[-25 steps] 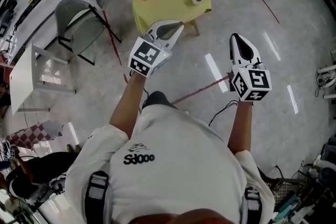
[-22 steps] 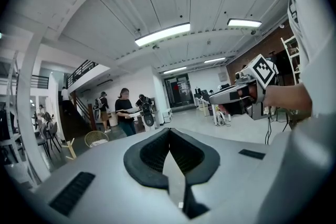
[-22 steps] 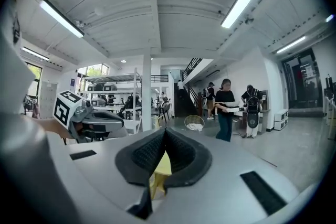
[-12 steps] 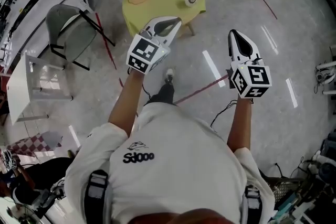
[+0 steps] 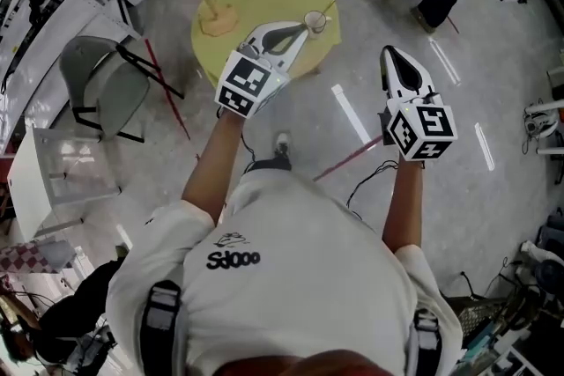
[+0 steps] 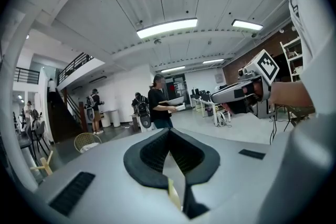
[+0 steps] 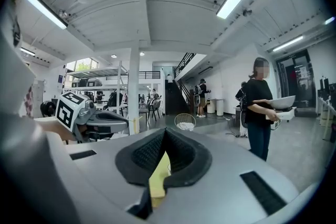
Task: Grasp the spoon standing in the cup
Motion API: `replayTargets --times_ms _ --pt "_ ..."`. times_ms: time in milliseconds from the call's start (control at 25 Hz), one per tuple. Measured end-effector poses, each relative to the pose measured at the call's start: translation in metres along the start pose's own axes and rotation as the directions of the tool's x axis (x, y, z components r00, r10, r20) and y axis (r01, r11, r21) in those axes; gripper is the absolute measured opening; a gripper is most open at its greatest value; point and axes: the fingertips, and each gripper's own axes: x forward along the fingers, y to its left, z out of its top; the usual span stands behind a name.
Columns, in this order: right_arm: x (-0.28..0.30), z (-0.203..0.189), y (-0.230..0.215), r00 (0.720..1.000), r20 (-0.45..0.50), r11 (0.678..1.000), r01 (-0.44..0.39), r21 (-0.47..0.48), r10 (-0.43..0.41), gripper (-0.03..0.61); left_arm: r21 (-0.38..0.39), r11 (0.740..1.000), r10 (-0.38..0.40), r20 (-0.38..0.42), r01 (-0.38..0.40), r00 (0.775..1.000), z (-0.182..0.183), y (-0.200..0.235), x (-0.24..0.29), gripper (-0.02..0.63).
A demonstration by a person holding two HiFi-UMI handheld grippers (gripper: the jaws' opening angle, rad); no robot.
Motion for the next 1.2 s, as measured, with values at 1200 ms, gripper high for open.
replayTargets --times_ms 1200 --pt "0.27 -0.086 -0.072 0.957 -0.268 0.993 -0.116 -0.018 0.106 0.075 -0.189 0.976 0.077 -0.161 -0.108 0.984 -0.13 0.184 0.133 0.029"
